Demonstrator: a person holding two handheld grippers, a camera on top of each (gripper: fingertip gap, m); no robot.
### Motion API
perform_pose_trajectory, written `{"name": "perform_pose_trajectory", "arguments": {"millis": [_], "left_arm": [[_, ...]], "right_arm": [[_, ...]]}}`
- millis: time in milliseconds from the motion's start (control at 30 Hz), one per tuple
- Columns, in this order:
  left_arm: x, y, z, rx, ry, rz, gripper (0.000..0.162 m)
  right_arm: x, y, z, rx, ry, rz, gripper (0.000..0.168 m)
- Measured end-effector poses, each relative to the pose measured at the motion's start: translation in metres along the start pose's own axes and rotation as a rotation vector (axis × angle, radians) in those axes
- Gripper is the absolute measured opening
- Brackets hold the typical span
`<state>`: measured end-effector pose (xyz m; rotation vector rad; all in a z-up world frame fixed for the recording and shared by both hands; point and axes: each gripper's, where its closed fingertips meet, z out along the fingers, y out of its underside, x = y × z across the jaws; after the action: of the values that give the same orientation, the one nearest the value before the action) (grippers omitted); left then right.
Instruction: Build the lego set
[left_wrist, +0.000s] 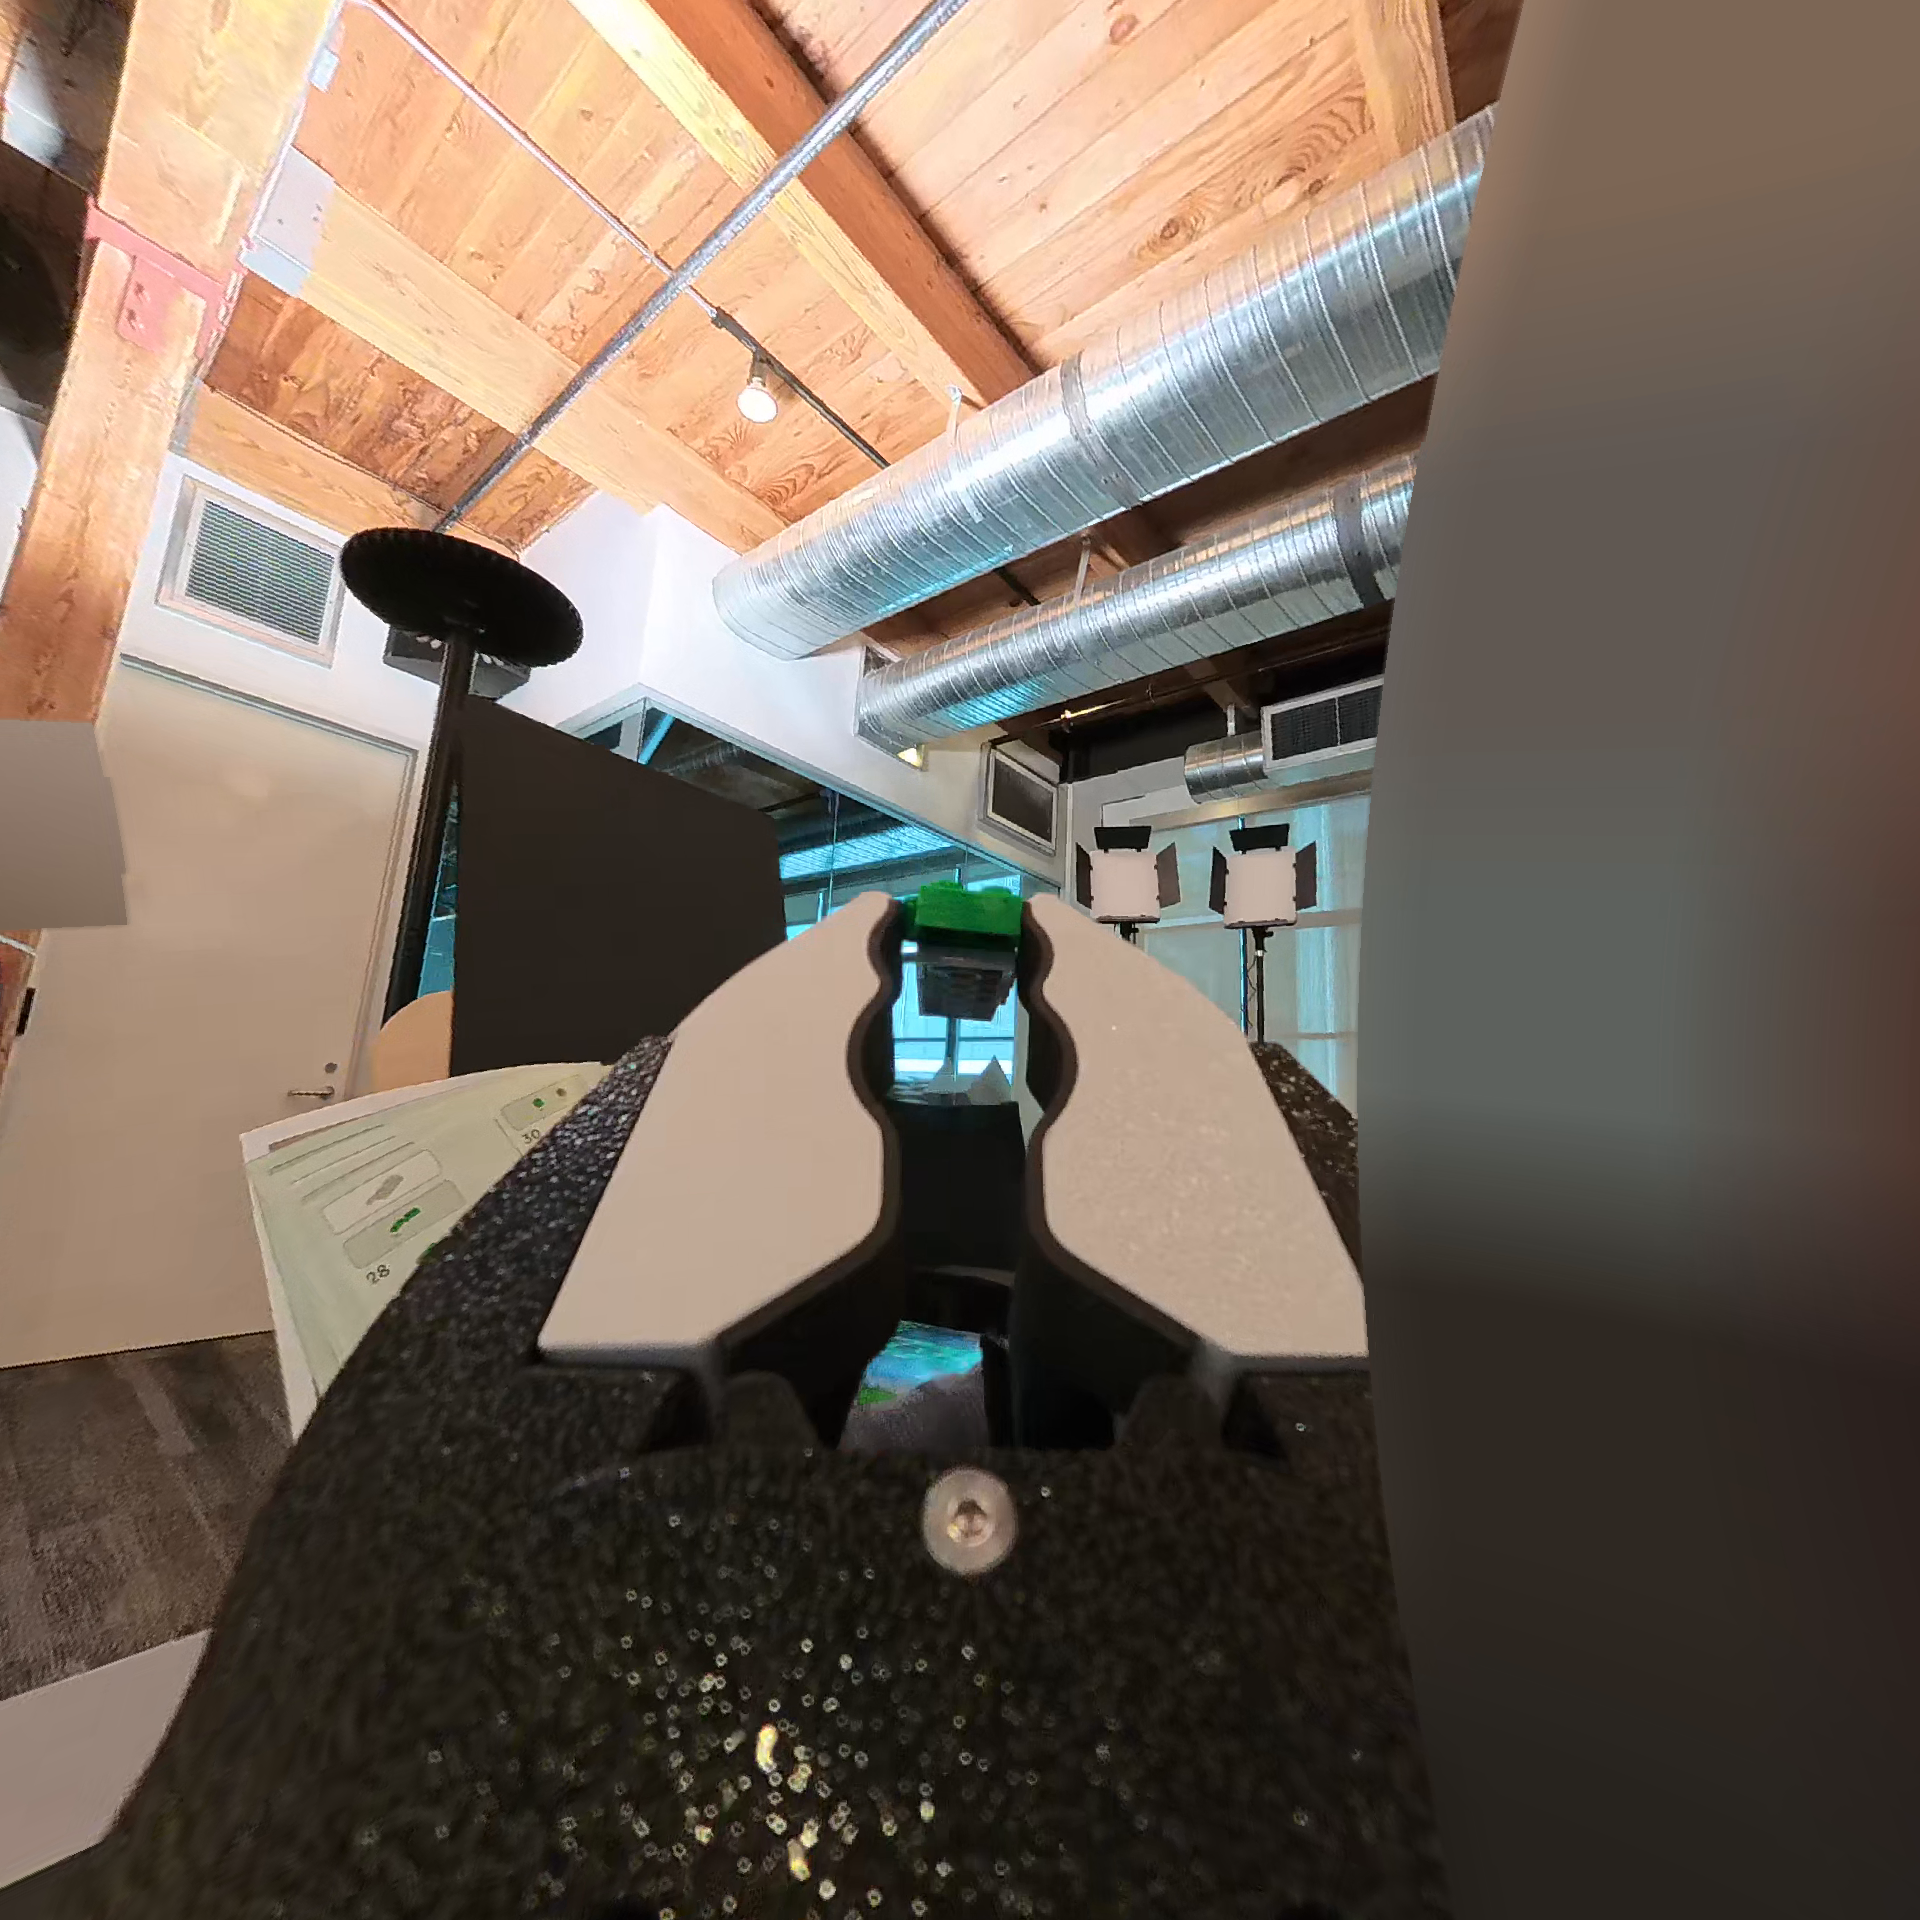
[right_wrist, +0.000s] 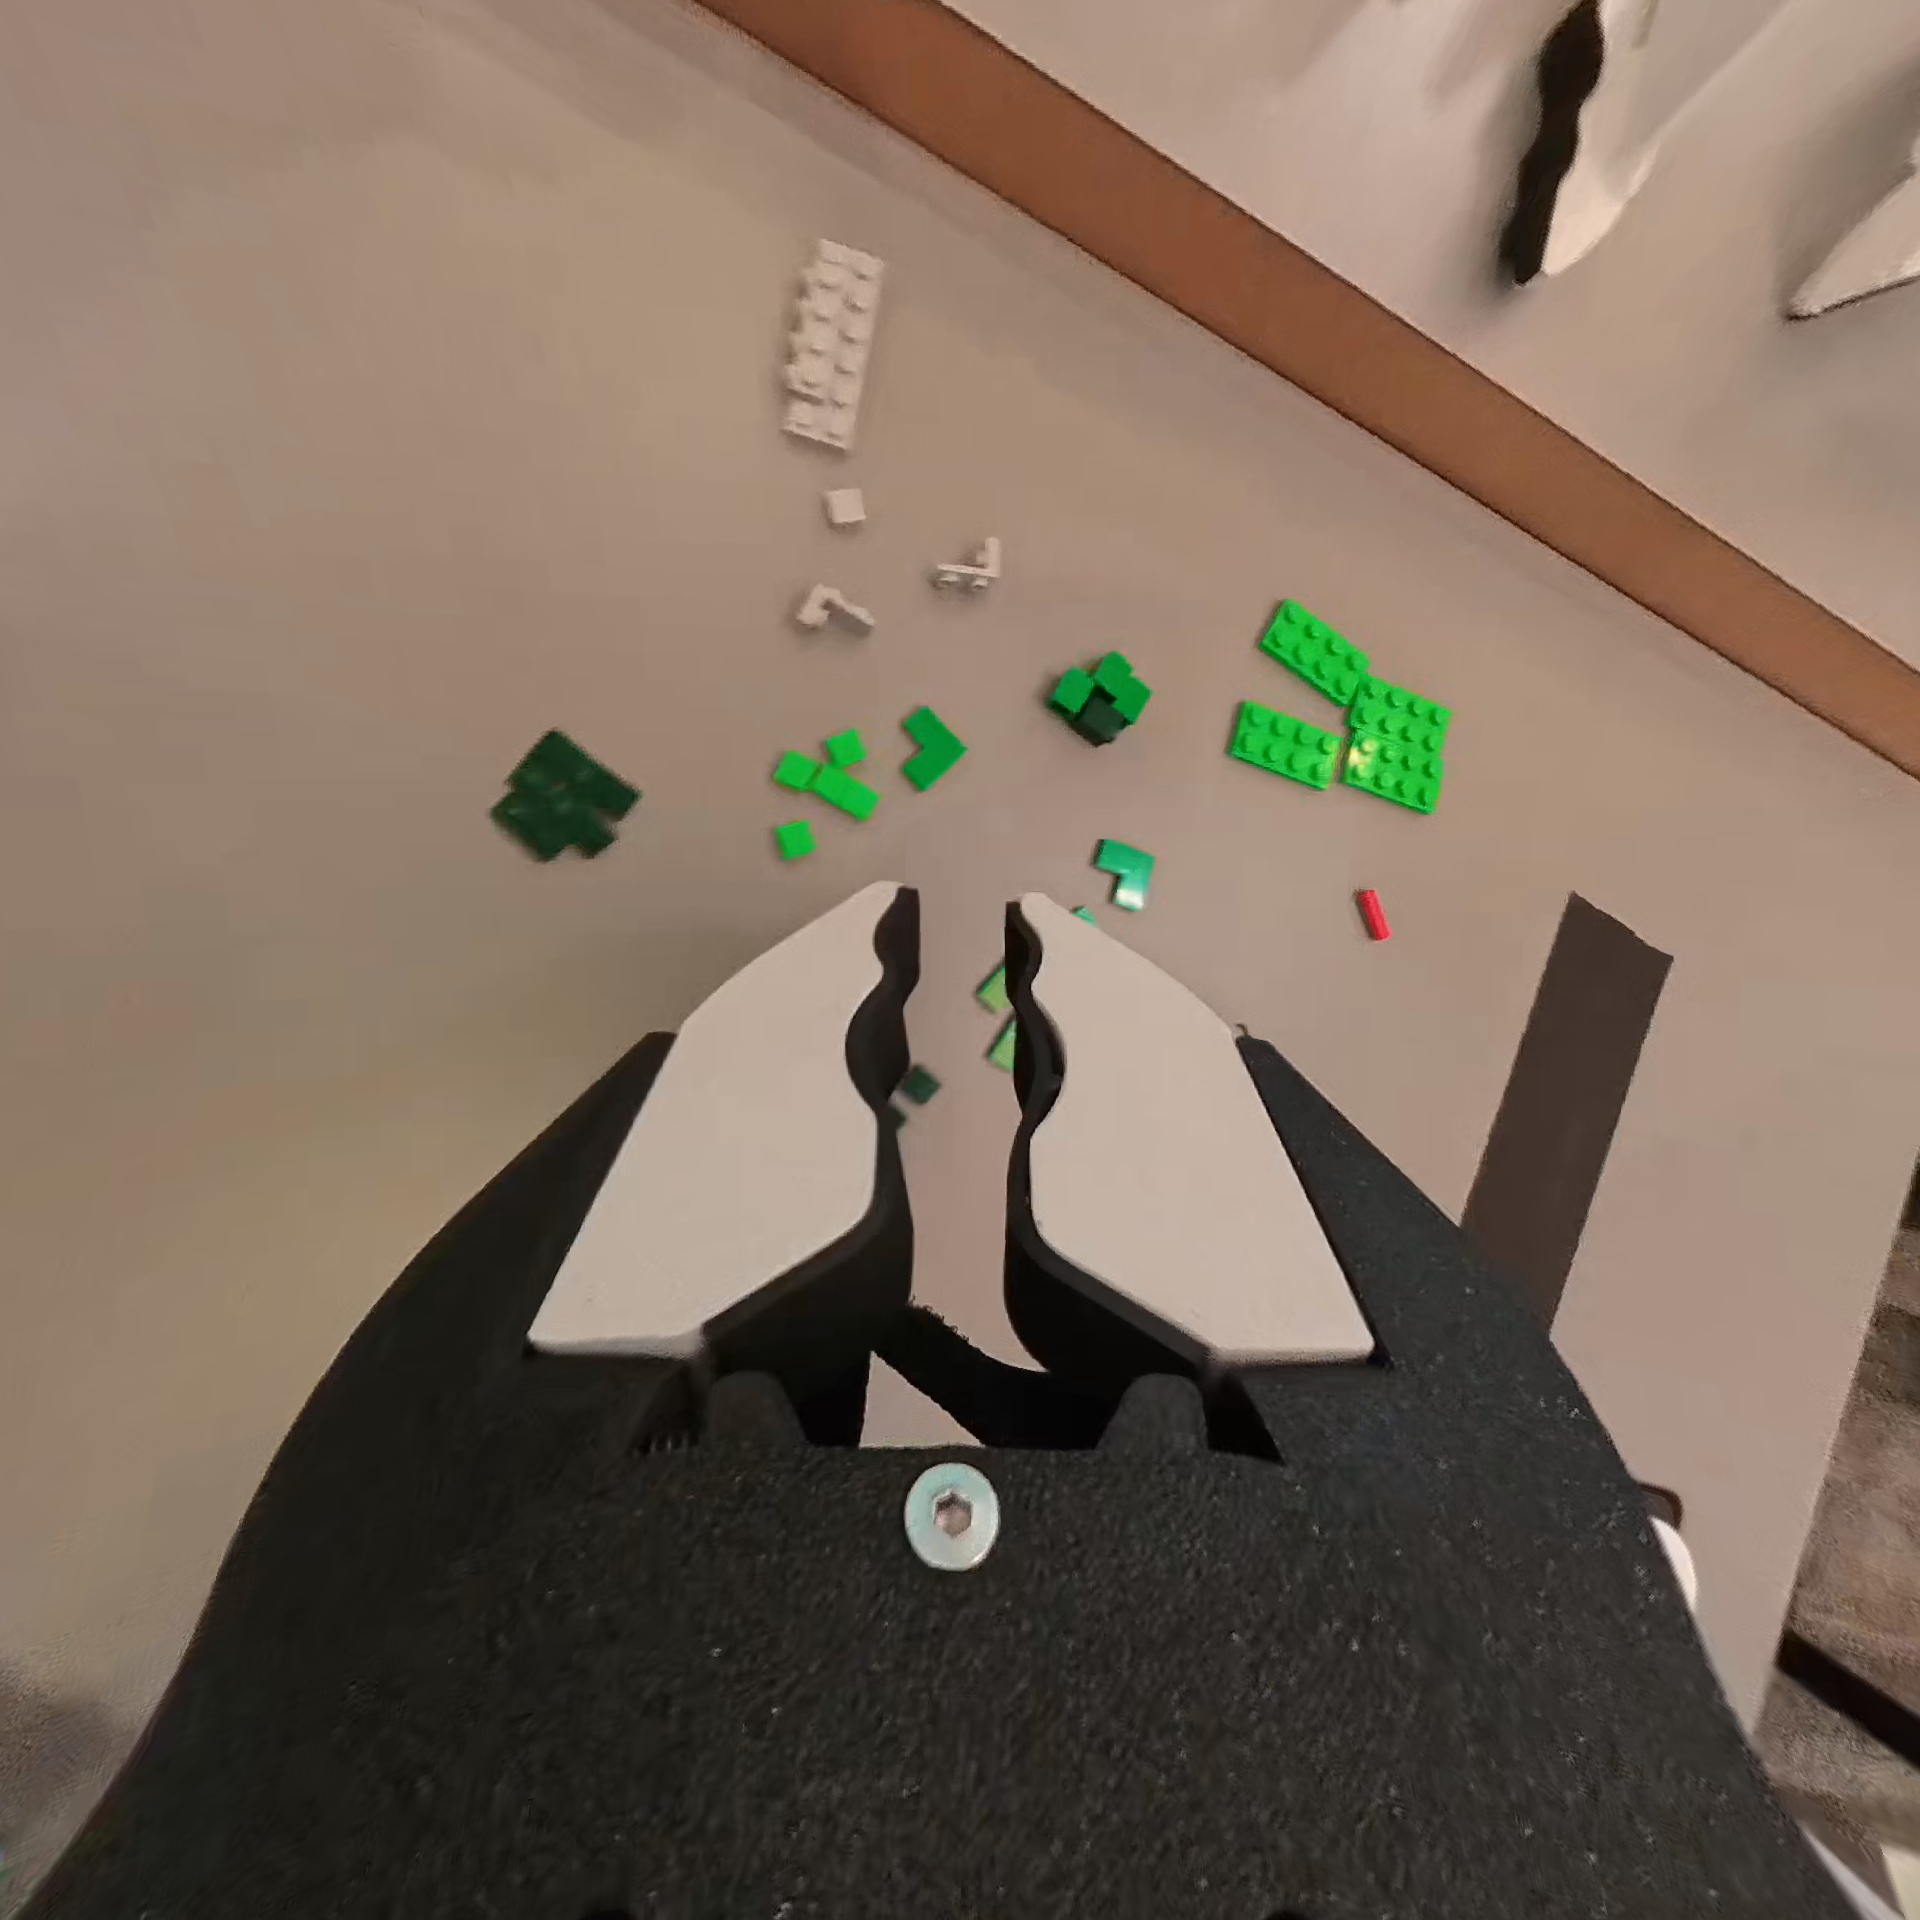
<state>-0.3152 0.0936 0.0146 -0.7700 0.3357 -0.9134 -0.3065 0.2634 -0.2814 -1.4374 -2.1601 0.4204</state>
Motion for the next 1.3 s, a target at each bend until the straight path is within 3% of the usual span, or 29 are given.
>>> {"name": "perform_pose_trajectory", "arguments": {"millis": [33, 233, 433, 733, 1300], "left_arm": [[-0.001, 0.0, -0.001, 0.003, -0.006, 0.002, 0.02], [-0.005, -0.008, -0.005, 0.057, -0.034, 0.016, 0.02], [-0.01, -0.008, -0.008, 0.061, -0.055, 0.013, 0.02], [-0.012, -0.006, -0.007, 0.051, -0.057, 0.012, 0.02], [-0.016, -0.004, -0.008, 0.053, -0.054, -0.015, 0.02]], "right_arm": [[0.006, 0.0, 0.004, -0.001, 0.017, 0.015, 0.013], [0.031, 0.0, 0.021, -0.017, 0.035, 0.222, 0.006], [0.038, -0.01, 0.055, -0.1, -0.126, 0.505, 0.005], [0.044, -0.017, 0.083, -0.184, -0.197, 0.583, 0.006], [0.044, -0.012, 0.088, -0.231, -0.18, 0.489, 0.002]]}}
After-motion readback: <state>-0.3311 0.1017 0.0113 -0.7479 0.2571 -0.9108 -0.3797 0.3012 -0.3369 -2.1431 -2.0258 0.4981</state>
